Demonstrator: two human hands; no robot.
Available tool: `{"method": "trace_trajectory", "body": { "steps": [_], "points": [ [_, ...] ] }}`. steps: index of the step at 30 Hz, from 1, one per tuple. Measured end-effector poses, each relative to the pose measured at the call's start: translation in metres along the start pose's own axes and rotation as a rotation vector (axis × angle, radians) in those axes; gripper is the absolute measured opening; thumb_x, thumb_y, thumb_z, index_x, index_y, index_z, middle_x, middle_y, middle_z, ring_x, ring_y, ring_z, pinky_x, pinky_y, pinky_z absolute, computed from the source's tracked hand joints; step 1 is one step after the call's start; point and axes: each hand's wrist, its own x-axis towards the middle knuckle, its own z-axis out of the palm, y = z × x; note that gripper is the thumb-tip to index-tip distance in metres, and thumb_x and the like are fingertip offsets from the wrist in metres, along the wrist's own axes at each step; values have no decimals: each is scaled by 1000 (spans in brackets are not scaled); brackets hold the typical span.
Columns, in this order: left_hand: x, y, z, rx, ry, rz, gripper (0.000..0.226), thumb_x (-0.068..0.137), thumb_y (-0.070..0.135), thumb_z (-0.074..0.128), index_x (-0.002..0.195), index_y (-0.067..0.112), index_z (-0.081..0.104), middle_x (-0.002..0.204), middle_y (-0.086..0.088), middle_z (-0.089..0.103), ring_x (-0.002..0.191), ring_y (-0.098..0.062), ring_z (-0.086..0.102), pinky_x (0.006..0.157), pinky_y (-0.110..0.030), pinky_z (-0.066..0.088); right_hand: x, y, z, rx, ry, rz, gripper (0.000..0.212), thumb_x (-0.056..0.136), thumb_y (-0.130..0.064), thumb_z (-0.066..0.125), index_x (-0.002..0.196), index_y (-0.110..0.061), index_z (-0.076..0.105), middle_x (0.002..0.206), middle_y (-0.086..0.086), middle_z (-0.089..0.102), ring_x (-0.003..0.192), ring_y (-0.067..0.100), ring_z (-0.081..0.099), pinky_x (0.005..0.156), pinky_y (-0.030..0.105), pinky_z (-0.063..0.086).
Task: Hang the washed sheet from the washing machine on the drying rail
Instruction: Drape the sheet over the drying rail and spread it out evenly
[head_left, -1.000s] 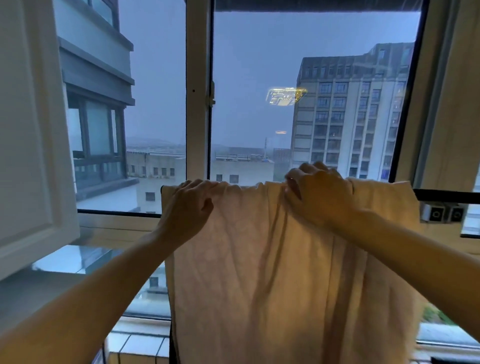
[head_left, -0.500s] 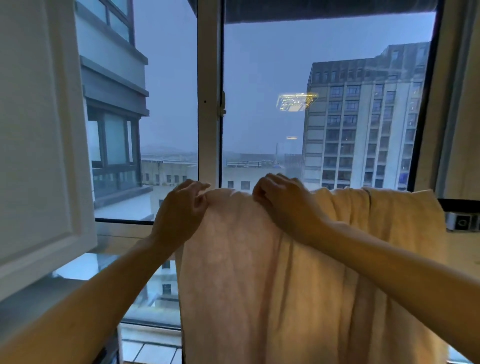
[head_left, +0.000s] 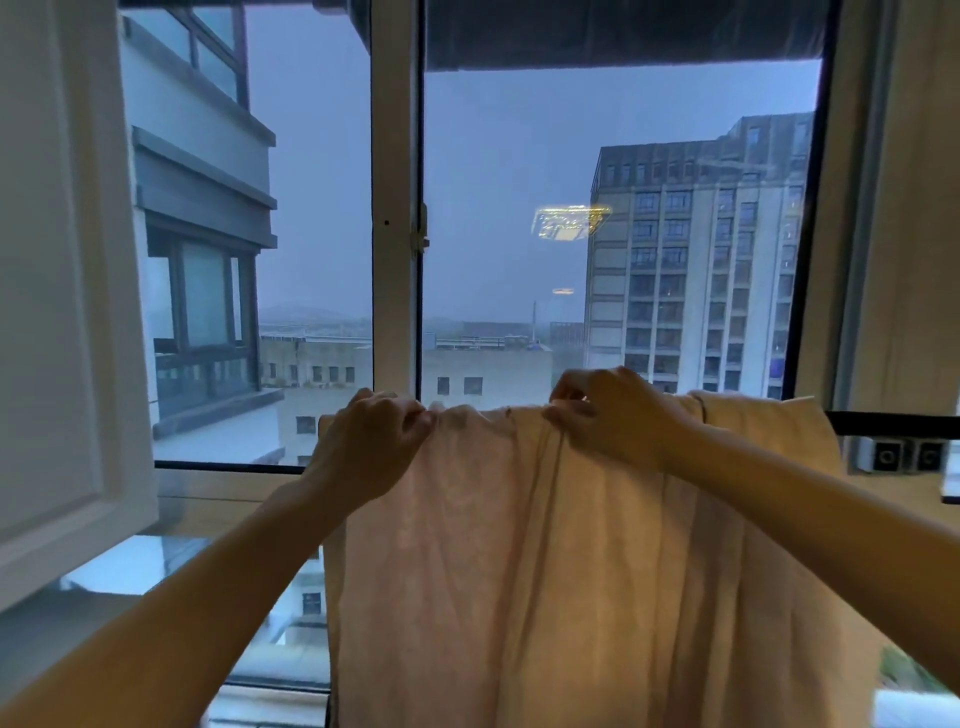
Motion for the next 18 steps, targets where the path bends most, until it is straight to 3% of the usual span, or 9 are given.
{"method": "trace_trajectory", "body": {
  "steps": [4, 7, 12, 18],
  "points": [
    [14, 21, 7, -160, 36, 67, 22, 93, 29, 54, 100, 14, 69, 97, -1, 67, 84, -10, 55, 74, -27, 49, -3, 2, -1, -16, 60, 19, 16, 95, -36, 48, 99, -23, 57, 87, -2, 66, 75, 13, 63, 73, 36, 56],
    [21, 41, 17, -269, -74, 205, 16, 89, 27, 61, 100, 19, 69, 94, 5, 67, 82, -1, 56, 78, -24, 50, -5, -3, 0, 2, 82, 17, 7, 96, -27, 48, 93, -22, 52, 82, -1, 64, 71, 14, 63, 70, 38, 56],
    [28, 44, 21, -353, -32, 168, 8, 86, 22, 66, 91, 18, 71, 77, 15, 63, 67, 12, 55, 67, 0, 42, -13, 10, -10, -41, 164, 123, 5, 96, -23, 48, 92, -22, 46, 76, -2, 59, 66, 12, 60, 71, 34, 52],
    [31, 38, 22, -376, 108, 57, 8, 89, 17, 62, 89, 13, 70, 77, 6, 65, 66, 8, 53, 60, 0, 38, -30, 59, -38, -3, 298, 294, 5, 95, -21, 52, 95, -19, 48, 77, -1, 60, 71, 16, 61, 77, 42, 54]
  ]
}}
